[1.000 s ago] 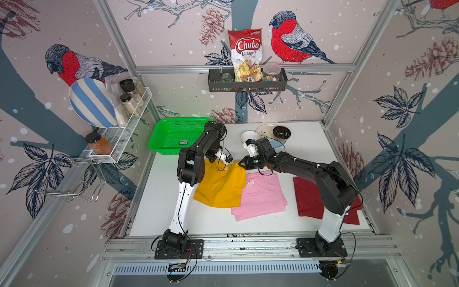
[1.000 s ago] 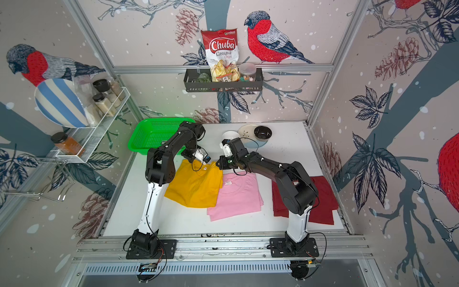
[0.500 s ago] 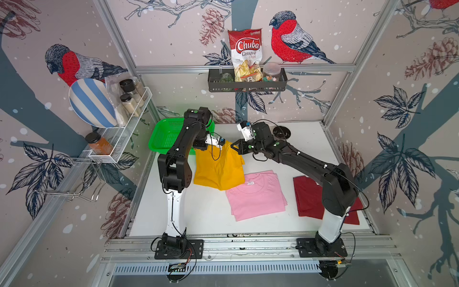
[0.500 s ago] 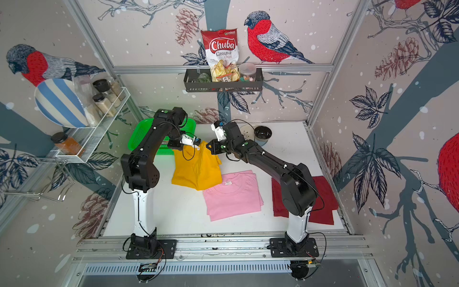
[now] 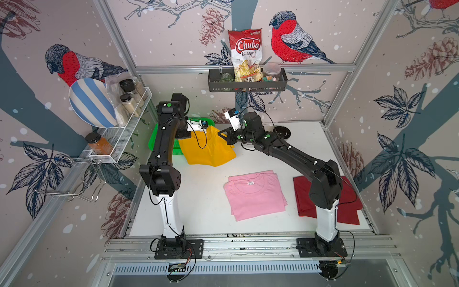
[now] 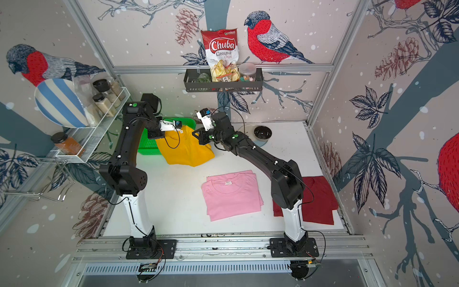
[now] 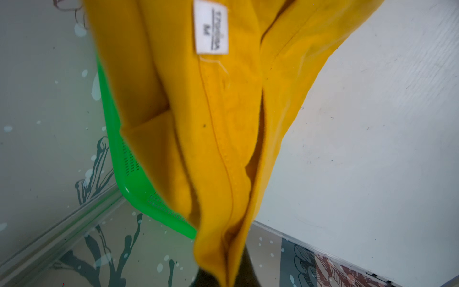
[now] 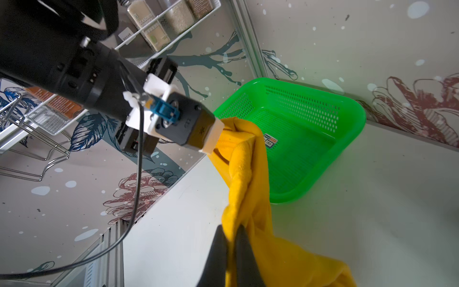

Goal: Put the folded t-shirts into the basket
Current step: Pick up the T-shirt from the center of the board, then move the bin to the center of the board.

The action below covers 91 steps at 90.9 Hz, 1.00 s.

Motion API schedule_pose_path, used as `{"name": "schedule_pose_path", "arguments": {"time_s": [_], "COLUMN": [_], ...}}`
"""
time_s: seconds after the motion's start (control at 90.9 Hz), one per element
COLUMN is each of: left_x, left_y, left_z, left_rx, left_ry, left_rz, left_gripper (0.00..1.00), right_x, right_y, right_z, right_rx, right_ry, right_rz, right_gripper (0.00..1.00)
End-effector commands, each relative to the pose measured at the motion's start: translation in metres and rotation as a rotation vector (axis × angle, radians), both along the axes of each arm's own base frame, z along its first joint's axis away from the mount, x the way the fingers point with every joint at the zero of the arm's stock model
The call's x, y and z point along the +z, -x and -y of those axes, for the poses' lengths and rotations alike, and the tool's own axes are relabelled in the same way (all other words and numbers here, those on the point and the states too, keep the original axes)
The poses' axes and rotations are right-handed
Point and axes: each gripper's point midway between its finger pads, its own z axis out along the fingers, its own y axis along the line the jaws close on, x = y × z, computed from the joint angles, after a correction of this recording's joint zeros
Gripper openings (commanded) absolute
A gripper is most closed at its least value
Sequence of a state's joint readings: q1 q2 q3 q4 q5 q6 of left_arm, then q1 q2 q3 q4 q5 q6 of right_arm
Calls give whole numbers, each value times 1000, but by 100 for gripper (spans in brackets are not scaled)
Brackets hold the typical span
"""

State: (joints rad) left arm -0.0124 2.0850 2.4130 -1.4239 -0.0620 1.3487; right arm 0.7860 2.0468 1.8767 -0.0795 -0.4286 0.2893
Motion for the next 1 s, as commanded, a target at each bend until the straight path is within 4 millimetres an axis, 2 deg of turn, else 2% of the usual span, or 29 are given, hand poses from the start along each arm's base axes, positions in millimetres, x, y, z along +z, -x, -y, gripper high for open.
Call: {"name": "schedule_pose_path", "arguments": {"time_s": [0.0,0.044,0.077,0.187,0.308,0.429,0.55,0.693,0.88,0.946,0.99], "left_x": [-1,-6,-13,-48,-92,-126,-155,-171,-188,-197,-198], "left_y": [-15,-25,-34,-66,-95,-112,-100,-73,-33,-21,-16], "left_z": [-19,-23,-25,-27,-31,-19,6,52,119,131,137], "left_rx": [62,77,82,83,68,42,5,-9,-49,-82,-94], "left_ry": [-28,-37,-48,-64,-141,-129,-86,42,107,21,-19], "left_rz": [37,56,64,66,45,28,-66,-164,-267,-282,-286], "left_gripper": [0,0,0,0,0,0,0,0,0,0,0], "right_x": [14,15,7,-11,-36,-58,-74,-90,-109,-118,-116], "right_y": [-1,-8,-16,-38,-56,-59,-56,-52,-47,-44,-41], "right_z": [-26,-33,-38,-47,-44,-40,-32,-10,47,70,85], "right_rx": [44,30,12,-58,-136,-169,-186,-224,-283,-317,-335], "right_ry": [-59,-75,-81,-86,-49,4,42,90,157,185,190], "right_rz": [46,38,13,-35,-73,-95,-123,-153,-207,-217,-212], "right_gripper": [0,0,0,0,0,0,0,0,0,0,0]}}
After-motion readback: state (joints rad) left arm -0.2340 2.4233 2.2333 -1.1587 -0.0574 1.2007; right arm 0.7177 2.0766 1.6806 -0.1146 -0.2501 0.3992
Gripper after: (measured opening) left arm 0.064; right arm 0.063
